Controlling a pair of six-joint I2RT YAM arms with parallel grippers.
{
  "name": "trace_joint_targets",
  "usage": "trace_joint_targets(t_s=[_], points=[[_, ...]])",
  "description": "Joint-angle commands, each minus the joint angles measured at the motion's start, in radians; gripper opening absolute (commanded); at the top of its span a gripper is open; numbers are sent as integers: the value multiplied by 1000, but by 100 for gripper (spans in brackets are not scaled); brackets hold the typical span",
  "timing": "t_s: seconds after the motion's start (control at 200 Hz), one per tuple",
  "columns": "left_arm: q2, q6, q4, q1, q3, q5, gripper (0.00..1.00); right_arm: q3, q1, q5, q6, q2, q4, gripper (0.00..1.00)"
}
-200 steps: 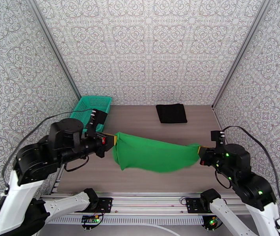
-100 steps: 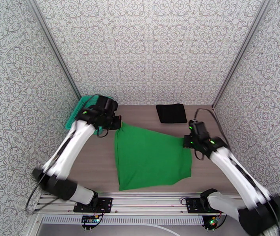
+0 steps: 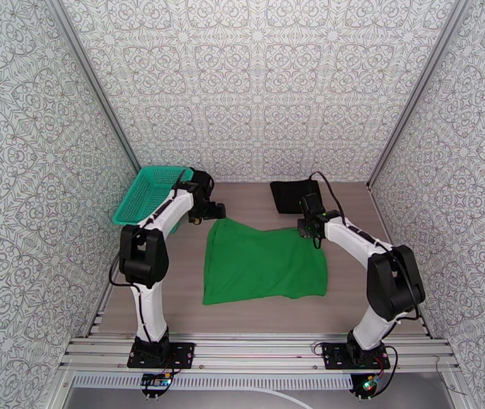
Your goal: Fold and stack the mixed laundry pile
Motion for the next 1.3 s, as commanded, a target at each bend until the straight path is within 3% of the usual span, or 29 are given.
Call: trace_joint_targets(t_s=[0.0,0.085,0.165,0.315,0.49,0.78,1.295], points=[[-191,-35,-18,-8,-82,-44,99,-6,-1,-9,-1,-46,8,58],[-347,-81,-45,-32,-207,-64,99,-42,-1,-22,-3,-108,2,63],[-485,-143,-63,-64,-356,-18,99,-87,-1,-36,0,-183,-6,65],[-729,-338,-15,-129,-693,130,63,-169,-1,-99,10,-304,-16,65],[-893,-610,93,-230,-980,182,56,-227,1,-158,7,-381,-33,65],[-879,-823,303,-276,-1221,203,55,-296,2,-196,12,-455,-21,65],[-779,-815,267,-292,-1250,160,58,-335,2,-208,21,-460,-7,64]])
